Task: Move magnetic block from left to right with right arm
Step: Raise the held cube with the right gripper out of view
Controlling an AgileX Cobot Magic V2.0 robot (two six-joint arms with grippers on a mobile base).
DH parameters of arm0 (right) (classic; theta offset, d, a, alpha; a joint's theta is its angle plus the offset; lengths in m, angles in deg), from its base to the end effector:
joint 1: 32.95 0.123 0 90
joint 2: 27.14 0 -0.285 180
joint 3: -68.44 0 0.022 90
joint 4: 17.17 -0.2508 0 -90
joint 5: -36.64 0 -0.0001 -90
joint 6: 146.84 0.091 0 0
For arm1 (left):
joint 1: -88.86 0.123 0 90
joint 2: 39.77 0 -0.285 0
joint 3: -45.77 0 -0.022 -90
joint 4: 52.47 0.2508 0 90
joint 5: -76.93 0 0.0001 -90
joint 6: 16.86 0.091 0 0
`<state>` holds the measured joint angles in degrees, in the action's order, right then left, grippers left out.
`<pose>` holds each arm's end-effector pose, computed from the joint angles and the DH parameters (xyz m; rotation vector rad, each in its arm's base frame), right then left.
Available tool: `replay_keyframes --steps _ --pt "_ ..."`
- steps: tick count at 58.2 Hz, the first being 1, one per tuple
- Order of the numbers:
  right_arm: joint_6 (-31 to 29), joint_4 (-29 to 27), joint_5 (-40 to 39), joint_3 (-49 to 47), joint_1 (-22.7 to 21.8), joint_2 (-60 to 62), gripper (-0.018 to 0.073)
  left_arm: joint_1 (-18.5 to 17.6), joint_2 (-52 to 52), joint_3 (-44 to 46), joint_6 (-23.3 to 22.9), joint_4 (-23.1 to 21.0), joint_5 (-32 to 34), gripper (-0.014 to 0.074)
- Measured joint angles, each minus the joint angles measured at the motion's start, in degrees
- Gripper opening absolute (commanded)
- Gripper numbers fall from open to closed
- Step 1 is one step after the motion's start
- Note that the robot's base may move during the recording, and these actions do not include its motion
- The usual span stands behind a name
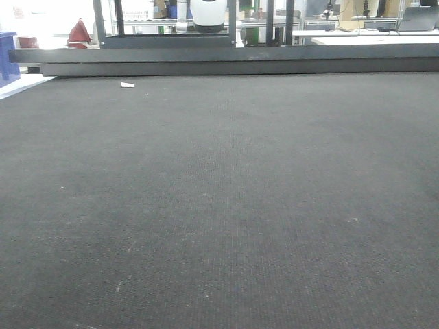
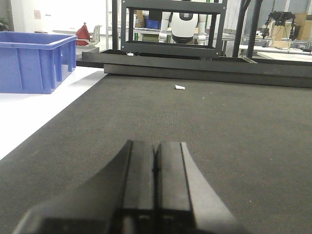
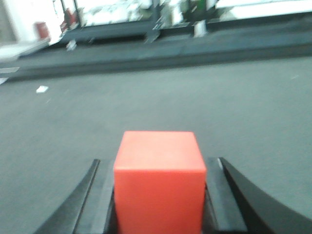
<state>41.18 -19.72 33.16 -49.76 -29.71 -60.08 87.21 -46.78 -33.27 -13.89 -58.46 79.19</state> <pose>0.1034 0.0056 0.2771 0.1041 1.5925 0.1855 0.0563 -0.0013 0.2067 -0.0208 1.4628 -0.0634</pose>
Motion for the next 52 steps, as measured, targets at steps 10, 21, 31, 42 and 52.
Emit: replay_keyframes --steps 10,21,31,42,52 --pt "-0.1 1.94 1.7 0.02 -3.55 4.74 0.0252 0.0 0.0 0.0 0.0 0.0 0.0 -0.0126" --pt "-0.09 3.75 3.83 0.02 -3.91 6.69 0.0252 0.0 0.0 0.0 0.0 0.0 0.0 -0.0126" --pt "-0.09 3.95 7.2 0.11 -3.91 6.77 0.0252 0.0 0.0 0.0 0.0 0.0 0.0 -0.0126" --pt "-0.09 3.95 8.11 0.11 -3.91 6.77 0.0252 0.0 0.0 0.0 0.0 0.0 0.0 -0.0126" --pt "-0.09 3.95 8.11 0.11 -3.91 6.77 0.0252 0.0 0.0 0.0 0.0 0.0 0.0 -0.0126"
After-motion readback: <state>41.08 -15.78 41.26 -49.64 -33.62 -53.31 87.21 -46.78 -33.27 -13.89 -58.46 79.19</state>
